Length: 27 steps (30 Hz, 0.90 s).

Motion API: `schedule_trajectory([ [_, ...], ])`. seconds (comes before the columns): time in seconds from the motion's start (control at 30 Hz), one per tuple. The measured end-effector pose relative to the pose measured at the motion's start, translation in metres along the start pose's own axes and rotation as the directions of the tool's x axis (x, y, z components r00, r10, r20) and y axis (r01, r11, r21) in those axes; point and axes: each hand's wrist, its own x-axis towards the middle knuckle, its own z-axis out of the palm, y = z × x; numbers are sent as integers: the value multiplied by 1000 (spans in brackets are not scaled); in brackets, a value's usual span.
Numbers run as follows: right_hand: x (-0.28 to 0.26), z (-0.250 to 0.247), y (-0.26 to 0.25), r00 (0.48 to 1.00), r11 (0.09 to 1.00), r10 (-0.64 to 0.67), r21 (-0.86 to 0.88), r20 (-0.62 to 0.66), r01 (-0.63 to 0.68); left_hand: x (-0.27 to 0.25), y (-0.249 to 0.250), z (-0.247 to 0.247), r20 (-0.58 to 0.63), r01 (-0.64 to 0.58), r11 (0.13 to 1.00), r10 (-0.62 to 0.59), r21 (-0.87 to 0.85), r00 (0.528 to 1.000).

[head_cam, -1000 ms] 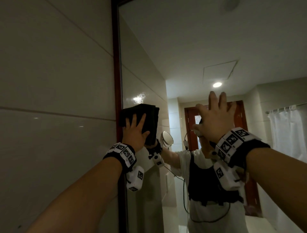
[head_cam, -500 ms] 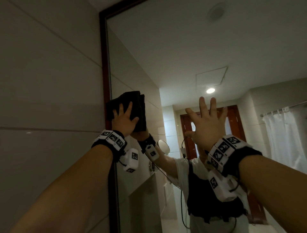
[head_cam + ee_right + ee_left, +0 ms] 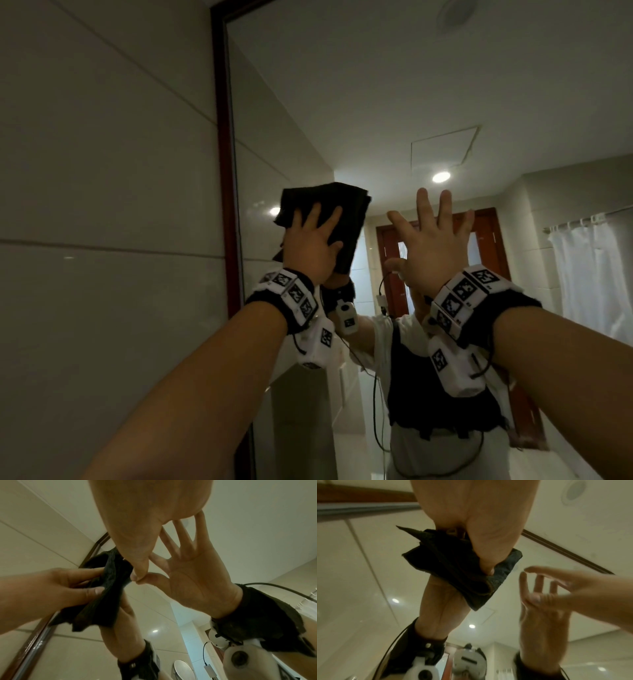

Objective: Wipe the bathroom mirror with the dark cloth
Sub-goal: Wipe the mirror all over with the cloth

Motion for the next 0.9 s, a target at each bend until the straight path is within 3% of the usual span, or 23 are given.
schedule_trajectory([
  [0.17, -3, -3, 1, 1000, 1000, -5, -9, 1, 5, -58, 22, 19, 6, -91, 996, 91, -8, 996],
  [0.33, -5, -3, 1, 1000, 1000, -10, -2, -3, 10, -88, 28, 34, 74, -74, 997, 73, 7, 995],
  [0.53, -3, 0, 1, 1000, 1000, -13, -11, -21, 13, -72, 21, 28, 87, -42, 999, 45, -26, 995],
  [0.9, -2, 4, 2, 1000, 1000, -12, -19, -20, 11, 3, -6, 2, 27, 44, 999, -43, -28, 999],
])
